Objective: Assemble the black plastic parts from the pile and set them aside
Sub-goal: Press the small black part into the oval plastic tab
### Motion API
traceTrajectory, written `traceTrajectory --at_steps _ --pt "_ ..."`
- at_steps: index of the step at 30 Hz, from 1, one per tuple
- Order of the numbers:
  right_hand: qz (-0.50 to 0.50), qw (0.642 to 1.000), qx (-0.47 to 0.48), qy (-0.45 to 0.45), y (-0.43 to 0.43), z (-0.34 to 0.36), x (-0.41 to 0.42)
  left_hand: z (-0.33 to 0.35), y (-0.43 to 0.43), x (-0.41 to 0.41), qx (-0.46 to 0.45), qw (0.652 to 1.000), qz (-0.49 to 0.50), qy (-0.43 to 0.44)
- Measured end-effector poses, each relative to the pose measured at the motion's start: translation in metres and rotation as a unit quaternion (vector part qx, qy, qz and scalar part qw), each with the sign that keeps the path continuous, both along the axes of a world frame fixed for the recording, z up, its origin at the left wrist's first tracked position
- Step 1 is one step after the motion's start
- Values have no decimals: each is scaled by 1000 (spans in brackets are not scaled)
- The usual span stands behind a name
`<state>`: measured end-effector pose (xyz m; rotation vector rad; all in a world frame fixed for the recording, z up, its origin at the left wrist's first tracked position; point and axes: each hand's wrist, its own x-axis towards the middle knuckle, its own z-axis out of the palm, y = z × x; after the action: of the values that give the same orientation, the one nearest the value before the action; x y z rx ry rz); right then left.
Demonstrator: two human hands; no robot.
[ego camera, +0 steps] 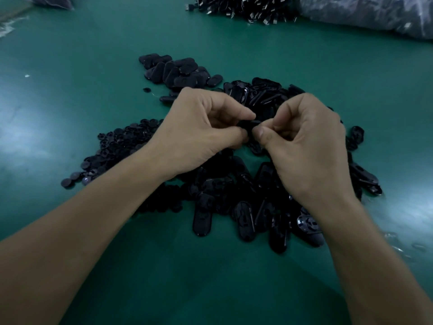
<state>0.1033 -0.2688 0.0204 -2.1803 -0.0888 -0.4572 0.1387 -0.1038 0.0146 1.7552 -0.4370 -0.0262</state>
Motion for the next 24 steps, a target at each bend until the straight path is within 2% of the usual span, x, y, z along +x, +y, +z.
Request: traceTrajectory --at_steps 7,16,20,24 --pt "-42 998 -4 -38 10 -4 -3 -6 -6 -3 58 994 57 -72" --pt "19 999 40 -30 11 -6 -1 -10 -5 0 100 979 121 -126" --pt "20 999 29 -25 5 -8 3 -9 -4 2 83 988 100 -79" --pt "57 997 49 19 -4 -8 7 -5 1 7 -39 998 21 43"
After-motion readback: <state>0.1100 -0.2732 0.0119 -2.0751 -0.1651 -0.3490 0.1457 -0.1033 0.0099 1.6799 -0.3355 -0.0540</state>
